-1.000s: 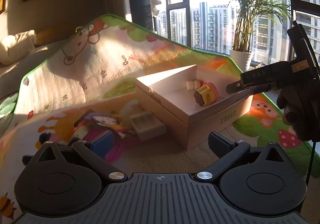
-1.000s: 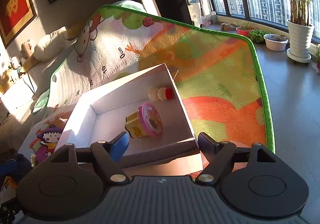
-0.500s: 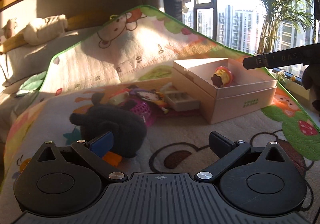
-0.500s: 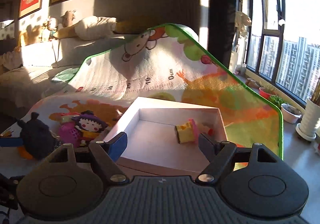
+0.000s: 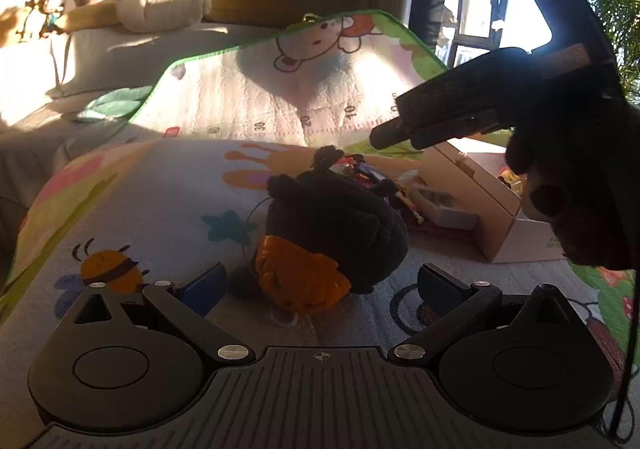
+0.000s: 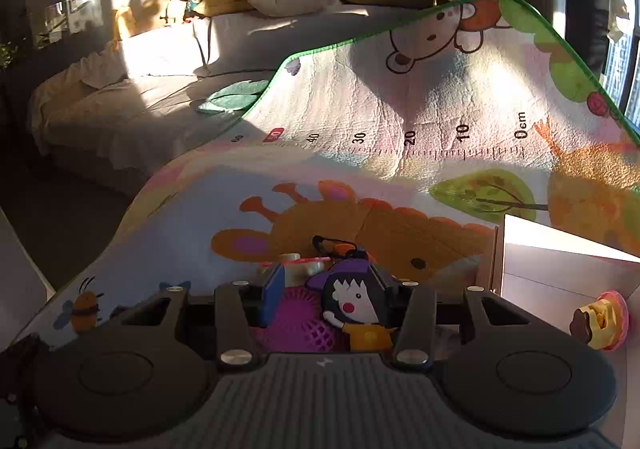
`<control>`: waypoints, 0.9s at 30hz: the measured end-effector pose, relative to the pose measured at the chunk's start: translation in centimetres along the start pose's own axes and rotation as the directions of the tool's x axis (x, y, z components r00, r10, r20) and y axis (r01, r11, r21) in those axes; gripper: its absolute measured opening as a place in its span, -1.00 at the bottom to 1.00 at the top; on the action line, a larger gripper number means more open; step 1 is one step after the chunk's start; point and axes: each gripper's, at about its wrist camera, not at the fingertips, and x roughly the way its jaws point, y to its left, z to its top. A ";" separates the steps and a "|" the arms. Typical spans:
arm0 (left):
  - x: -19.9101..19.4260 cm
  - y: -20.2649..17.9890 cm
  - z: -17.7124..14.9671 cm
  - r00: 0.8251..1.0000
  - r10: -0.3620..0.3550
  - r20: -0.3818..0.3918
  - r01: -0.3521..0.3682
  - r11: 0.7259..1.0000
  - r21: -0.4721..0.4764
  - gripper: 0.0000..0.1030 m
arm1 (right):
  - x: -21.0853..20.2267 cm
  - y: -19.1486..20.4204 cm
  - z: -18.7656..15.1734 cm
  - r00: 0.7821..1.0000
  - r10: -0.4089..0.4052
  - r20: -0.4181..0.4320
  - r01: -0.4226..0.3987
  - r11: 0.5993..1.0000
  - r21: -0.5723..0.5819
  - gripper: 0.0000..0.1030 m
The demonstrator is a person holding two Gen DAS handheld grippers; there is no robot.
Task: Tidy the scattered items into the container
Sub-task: 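Reach the right gripper to the purple-haired girl figure while the left grasps the black plush cat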
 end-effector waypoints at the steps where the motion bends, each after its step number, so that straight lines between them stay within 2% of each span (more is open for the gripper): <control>1: 0.1 0.2 0.0 1.000 -0.009 -0.005 0.009 1.000 -0.013 1.00 | 1.3 -0.3 0.6 1.000 -0.023 -0.017 0.024 0.999 0.023 -0.13; 3: 0.4 0.7 0.0 1.000 -0.024 -0.019 0.023 0.998 -0.050 1.00 | 3.3 -0.6 1.8 0.998 -0.038 -0.041 0.040 0.998 0.052 -0.24; 5: 0.6 1.2 0.0 0.999 -0.034 -0.029 0.031 0.996 -0.085 1.00 | 5.4 -0.8 2.8 0.996 -0.035 -0.077 0.040 0.997 0.060 -0.25; 8: 0.6 1.8 0.0 0.999 -0.046 -0.028 0.042 0.991 -0.125 1.00 | 8.1 -0.7 3.1 0.982 -0.052 -0.180 0.065 0.996 0.067 -0.30; 9: 0.5 1.9 0.0 0.998 -0.050 -0.026 0.046 0.991 -0.129 1.00 | 8.6 -0.7 2.8 0.977 -0.046 -0.207 0.062 0.995 0.073 -0.49; 12: 0.4 1.9 -0.1 0.998 -0.058 -0.016 0.056 0.990 -0.128 1.00 | 7.3 -0.7 1.9 0.983 -0.044 -0.177 0.054 0.997 0.055 -0.68; 16: 0.4 1.9 0.0 0.998 -0.070 -0.006 0.069 0.990 -0.123 1.00 | 0.0 -1.1 1.9 0.998 0.019 -0.055 -0.015 0.998 0.066 -0.70; 18: 0.3 1.7 -0.1 0.997 -0.075 -0.001 0.075 0.991 -0.115 1.00 | -4.7 -1.5 1.4 0.998 0.068 0.002 -0.068 0.995 0.070 -0.80; 20: 0.2 1.5 -0.1 0.997 -0.075 0.005 0.075 0.992 -0.106 1.00 | -9.5 -2.0 0.4 0.994 0.093 0.055 -0.097 0.993 0.074 -0.80; 23: 0.1 1.2 -0.1 0.998 -0.065 0.014 0.066 0.994 -0.084 1.00 | -14.9 -2.8 -1.8 0.988 0.098 0.118 -0.106 0.992 0.065 -0.80; 27: -0.4 0.0 0.0 0.999 -0.028 0.029 0.028 0.999 -0.015 1.00 | -20.0 -4.6 -5.3 0.988 0.078 0.133 -0.093 0.989 0.111 -0.80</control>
